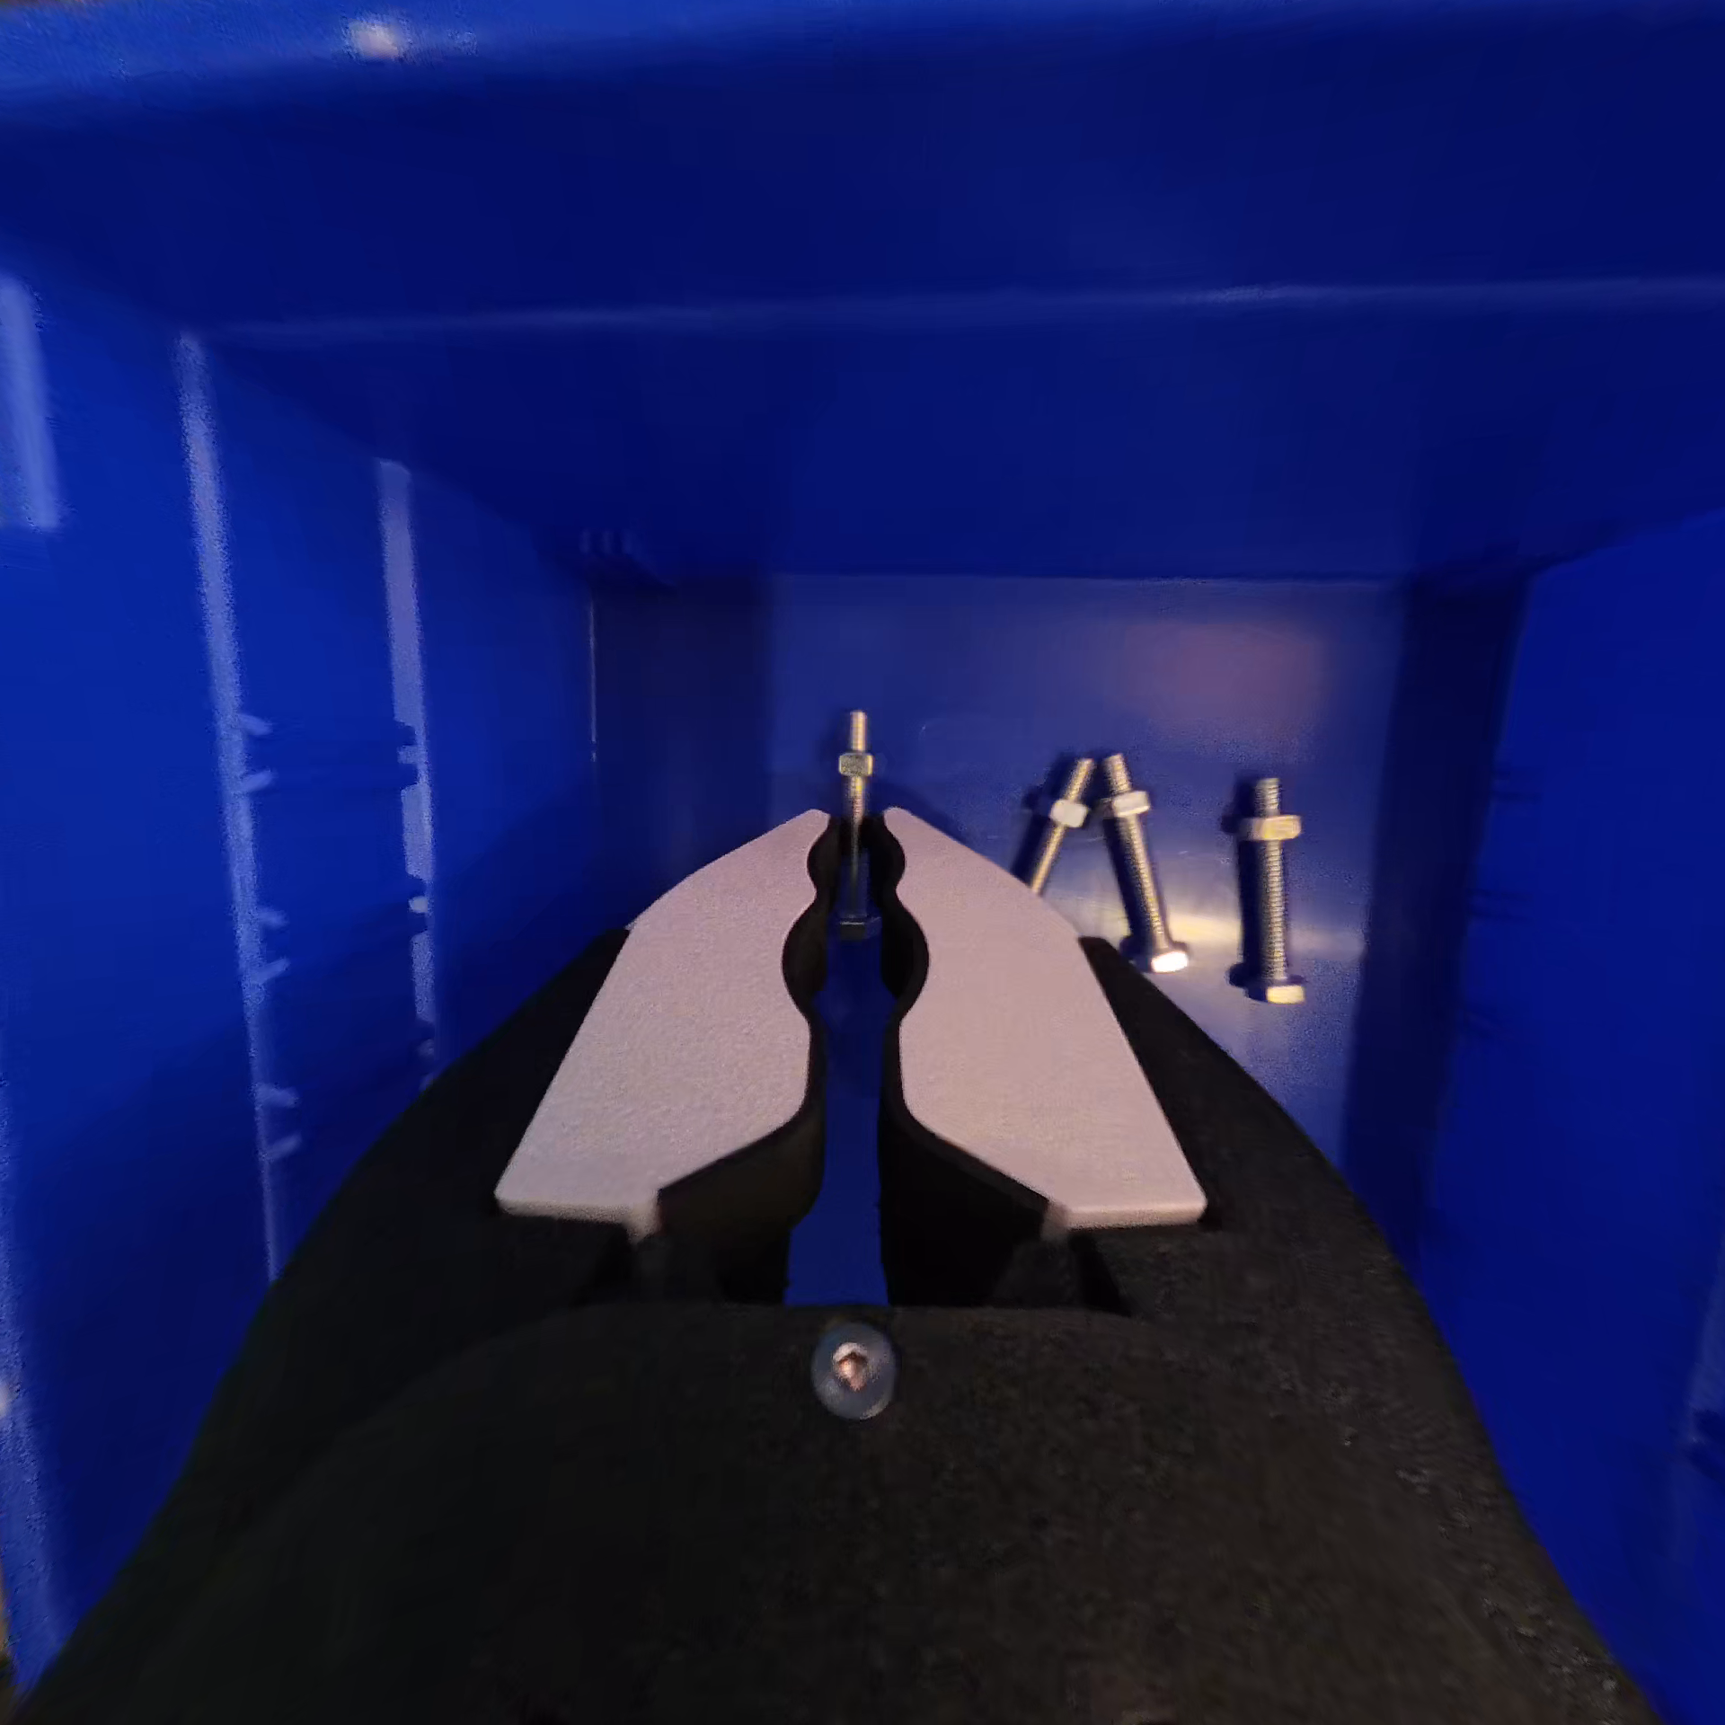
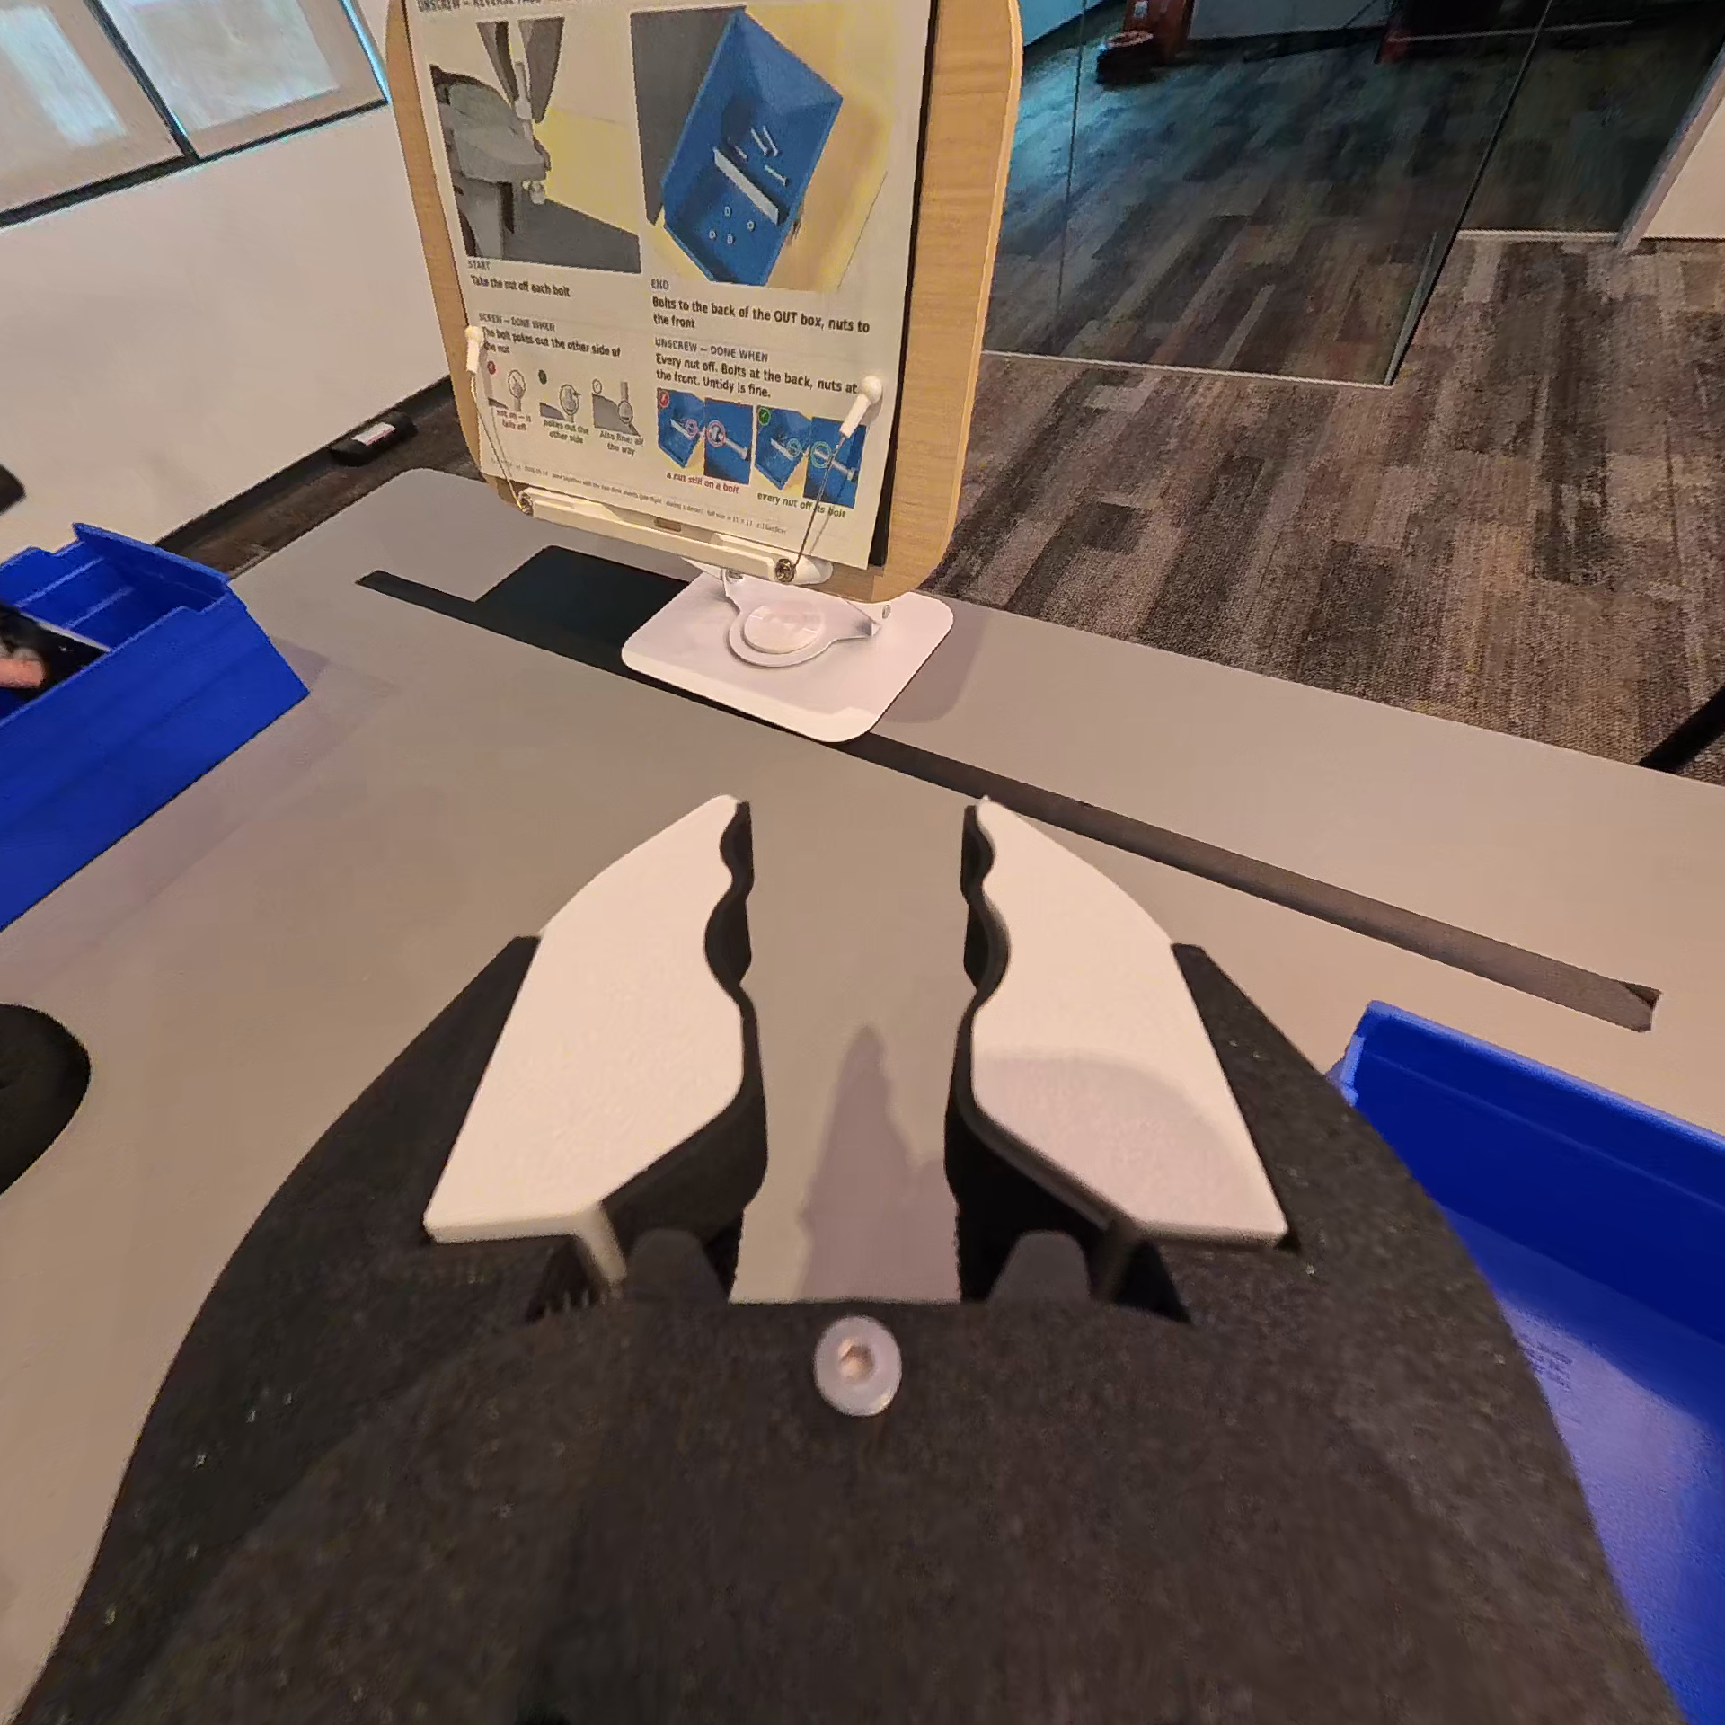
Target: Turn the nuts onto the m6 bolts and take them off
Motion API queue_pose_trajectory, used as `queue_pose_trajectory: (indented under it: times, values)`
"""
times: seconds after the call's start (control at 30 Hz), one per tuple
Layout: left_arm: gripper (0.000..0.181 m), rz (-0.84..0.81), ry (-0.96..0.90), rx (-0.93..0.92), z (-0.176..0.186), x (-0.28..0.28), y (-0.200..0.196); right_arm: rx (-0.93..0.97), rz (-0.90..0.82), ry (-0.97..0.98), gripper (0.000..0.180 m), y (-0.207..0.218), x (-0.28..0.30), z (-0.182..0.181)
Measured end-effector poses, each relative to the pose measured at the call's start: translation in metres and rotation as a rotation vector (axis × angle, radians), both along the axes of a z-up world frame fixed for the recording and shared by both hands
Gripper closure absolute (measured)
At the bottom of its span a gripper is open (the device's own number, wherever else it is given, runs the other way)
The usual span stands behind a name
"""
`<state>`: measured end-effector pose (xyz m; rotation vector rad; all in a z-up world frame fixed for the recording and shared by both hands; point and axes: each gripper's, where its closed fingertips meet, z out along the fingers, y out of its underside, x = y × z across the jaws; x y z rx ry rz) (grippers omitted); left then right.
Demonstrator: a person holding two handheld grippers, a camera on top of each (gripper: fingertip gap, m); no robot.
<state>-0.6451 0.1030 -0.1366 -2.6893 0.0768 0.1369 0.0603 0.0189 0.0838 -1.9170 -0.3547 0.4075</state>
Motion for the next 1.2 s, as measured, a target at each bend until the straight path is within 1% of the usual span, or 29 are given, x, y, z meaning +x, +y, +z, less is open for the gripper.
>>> queue_pose_trajectory:
  times: [0.07, 0.13, 0.2, 0.27, 0.33, 0.43, 0.5, 0.57, 0.7, 0.8, 0.9, 1.0, 1.1, 1.2]
  values:
    - [0.175, -0.014, -0.026, 0.12, 0.017, 0.007, 0.002, -0.001, 0.005, 0.011, 0.138, 0.0, 0.001, -0.002]
    - [0.175, -0.035, -0.021, 0.238, 0.044, 0.011, 0.002, -0.008, 0.011, 0.023, 0.138, 0.001, 0.003, -0.003]
    - [0.175, -0.08, 0.032, 0.358, 0.081, 0.019, -0.001, -0.001, 0.012, 0.035, 0.138, 0.002, 0.004, -0.002]
    - [0.175, -0.164, 0.061, 0.472, 0.126, 0.044, -0.005, 0.008, 0.029, 0.06, 0.139, 0.003, 0.001, 0.0]
    - [0.176, -0.267, 0.019, 0.584, 0.17, 0.091, -0.012, 0.016, 0.059, 0.091, 0.139, 0.005, -0.007, 0.002]
    - [0.175, -0.474, -0.19, 0.731, 0.226, 0.197, -0.034, 0.024, 0.099, 0.107, 0.14, 0.008, -0.019, 0.003]
    - [0.175, -0.64, -0.32, 0.789, 0.25, 0.272, -0.057, 0.031, 0.13, 0.102, 0.14, 0.008, -0.028, 0.003]
    - [0.175, -0.789, -0.423, 0.831, 0.266, 0.336, -0.082, 0.047, 0.157, 0.09, 0.14, 0.007, -0.036, 0.004]
    - [0.175, -0.975, -0.627, 0.881, 0.284, 0.427, -0.118, 0.092, 0.244, 0.105, 0.142, 0.0, -0.057, 0.015]
    - [0.175, -1.037, -0.703, 0.862, 0.28, 0.464, -0.129, 0.125, 0.302, 0.083, 0.144, -0.006, -0.07, 0.02]
    - [0.175, -1.086, -0.679, 0.841, 0.261, 0.481, -0.132, 0.128, 0.339, 0.02, 0.144, -0.011, -0.08, 0.018]
    - [0.175, -1.122, -0.638, 0.81, 0.24, 0.486, -0.127, 0.106, 0.413, 0.029, 0.145, -0.019, -0.097, 0.016]
    - [0.175, -1.149, -0.72, 0.805, 0.233, 0.491, -0.13, 0.12, 0.516, 0.07, 0.145, -0.03, -0.125, 0.022]
    - [0.176, -1.174, -0.777, 0.84, 0.231, 0.492, -0.133, 0.222, 0.638, 0.103, 0.145, -0.046, -0.161, 0.035]
